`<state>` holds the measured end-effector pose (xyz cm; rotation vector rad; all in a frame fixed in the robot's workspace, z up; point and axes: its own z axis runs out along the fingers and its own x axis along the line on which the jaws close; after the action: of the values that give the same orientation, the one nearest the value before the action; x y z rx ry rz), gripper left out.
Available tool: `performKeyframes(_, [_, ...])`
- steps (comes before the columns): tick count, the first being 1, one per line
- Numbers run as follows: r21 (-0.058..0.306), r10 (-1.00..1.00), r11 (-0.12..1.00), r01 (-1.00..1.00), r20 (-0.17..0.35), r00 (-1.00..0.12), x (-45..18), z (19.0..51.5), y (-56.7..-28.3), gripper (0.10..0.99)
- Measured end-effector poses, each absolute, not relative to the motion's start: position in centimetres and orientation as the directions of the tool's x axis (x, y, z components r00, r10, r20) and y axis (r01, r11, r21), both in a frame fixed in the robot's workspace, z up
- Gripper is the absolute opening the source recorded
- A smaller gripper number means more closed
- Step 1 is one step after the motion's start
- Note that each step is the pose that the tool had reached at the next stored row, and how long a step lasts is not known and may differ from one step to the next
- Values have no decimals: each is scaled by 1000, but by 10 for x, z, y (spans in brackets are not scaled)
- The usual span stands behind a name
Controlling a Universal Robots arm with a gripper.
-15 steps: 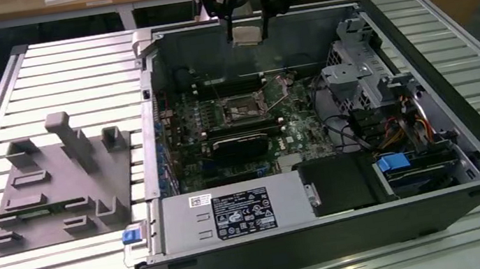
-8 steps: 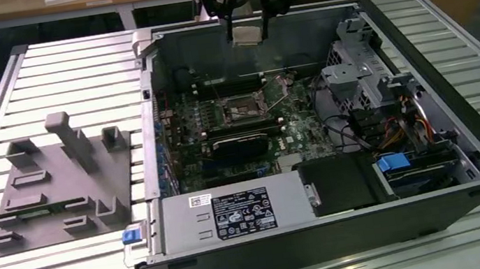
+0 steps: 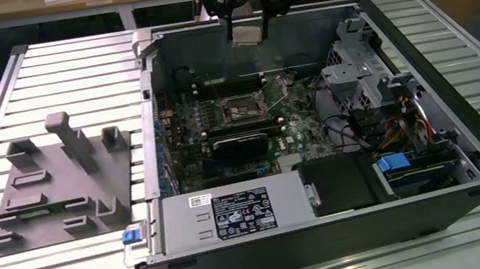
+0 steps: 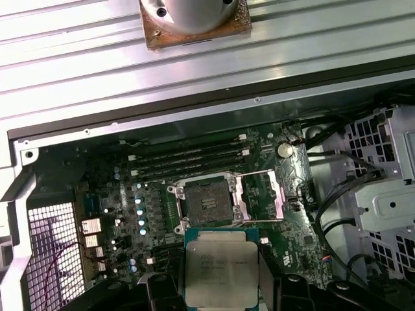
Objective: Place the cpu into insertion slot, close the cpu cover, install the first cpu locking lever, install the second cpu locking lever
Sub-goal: 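Place the cpu into insertion slot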
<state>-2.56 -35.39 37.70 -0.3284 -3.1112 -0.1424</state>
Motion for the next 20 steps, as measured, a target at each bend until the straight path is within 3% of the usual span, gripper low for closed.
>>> performKeyframes(20, [89,269,959,269,19,-963,-27,377,-354,541])
